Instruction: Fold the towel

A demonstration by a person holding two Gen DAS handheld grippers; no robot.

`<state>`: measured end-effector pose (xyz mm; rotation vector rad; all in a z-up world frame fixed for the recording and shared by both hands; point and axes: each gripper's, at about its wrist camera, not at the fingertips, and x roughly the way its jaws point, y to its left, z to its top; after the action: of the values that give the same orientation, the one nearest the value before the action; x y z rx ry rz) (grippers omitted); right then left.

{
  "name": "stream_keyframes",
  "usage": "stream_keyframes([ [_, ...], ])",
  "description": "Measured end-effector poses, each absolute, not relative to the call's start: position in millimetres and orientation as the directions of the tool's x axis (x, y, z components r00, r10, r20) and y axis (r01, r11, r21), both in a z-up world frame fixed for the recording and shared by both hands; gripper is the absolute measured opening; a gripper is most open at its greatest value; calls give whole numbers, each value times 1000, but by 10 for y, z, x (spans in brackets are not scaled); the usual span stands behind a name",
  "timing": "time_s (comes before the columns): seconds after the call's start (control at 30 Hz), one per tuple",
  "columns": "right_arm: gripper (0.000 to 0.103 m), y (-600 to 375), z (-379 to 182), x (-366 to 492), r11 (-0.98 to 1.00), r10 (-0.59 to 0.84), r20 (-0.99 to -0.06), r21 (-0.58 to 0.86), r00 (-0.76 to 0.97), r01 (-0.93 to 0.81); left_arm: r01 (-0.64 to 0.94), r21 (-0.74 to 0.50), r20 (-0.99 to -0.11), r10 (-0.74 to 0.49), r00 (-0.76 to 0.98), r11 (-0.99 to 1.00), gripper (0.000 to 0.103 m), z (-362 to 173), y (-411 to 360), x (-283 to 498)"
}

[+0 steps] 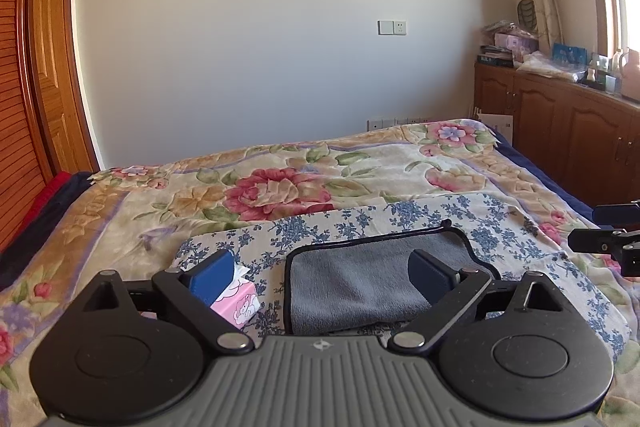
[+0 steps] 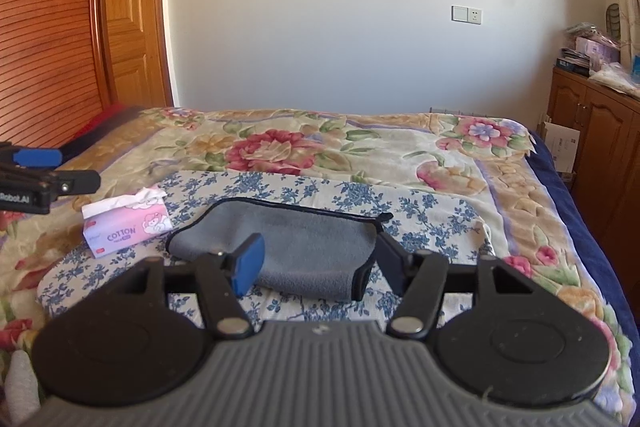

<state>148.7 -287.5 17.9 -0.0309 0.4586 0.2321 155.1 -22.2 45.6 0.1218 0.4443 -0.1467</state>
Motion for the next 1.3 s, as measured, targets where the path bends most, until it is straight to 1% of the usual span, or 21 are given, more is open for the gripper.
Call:
stream_keyframes([
  [0.13, 83, -2874, 178, 1381, 977, 198, -432, 18, 880, -211, 158, 84, -422, -109, 900, 984, 102, 482, -214, 1404],
  [0.2, 85, -2870, 180, 1328, 978, 193, -426, 13, 884, -207, 156, 80, -417, -109, 902, 984, 103, 495, -212, 1340],
  [0.23, 89, -2865, 178, 1305, 979, 189, -425, 10, 885, -204, 158, 77, -414, -113, 903, 984, 103, 498, -208, 1313],
  [0.33, 91, -2875, 173, 1244, 980, 188, -423, 20, 886, -198, 157, 77, -409, -112, 906, 985, 103, 498, -209, 1232],
  [0.4, 94, -2866, 174, 1212, 981, 182, -423, 14, 888, -195, 154, 74, -406, -112, 907, 985, 103, 496, -205, 1188],
  [0.43, 103, -2862, 176, 1197, 982, 178, -420, 12, 890, -191, 151, 73, -404, -109, 908, 986, 103, 493, -204, 1162],
  [0.6, 103, -2842, 199, 1086, 983, 175, -405, 18, 898, -183, 128, 96, -404, -79, 911, 987, 103, 478, -213, 1058],
  [0.9, 103, -2811, 166, 938, 987, 155, -401, 23, 903, -160, 114, 87, -397, -71, 915, 990, 103, 439, -159, 871],
  [1.3, 103, -2751, 94, 717, 988, 152, -384, 36, 911, -150, 81, 82, -428, -39, 903, 993, 103, 221, -70, 657],
])
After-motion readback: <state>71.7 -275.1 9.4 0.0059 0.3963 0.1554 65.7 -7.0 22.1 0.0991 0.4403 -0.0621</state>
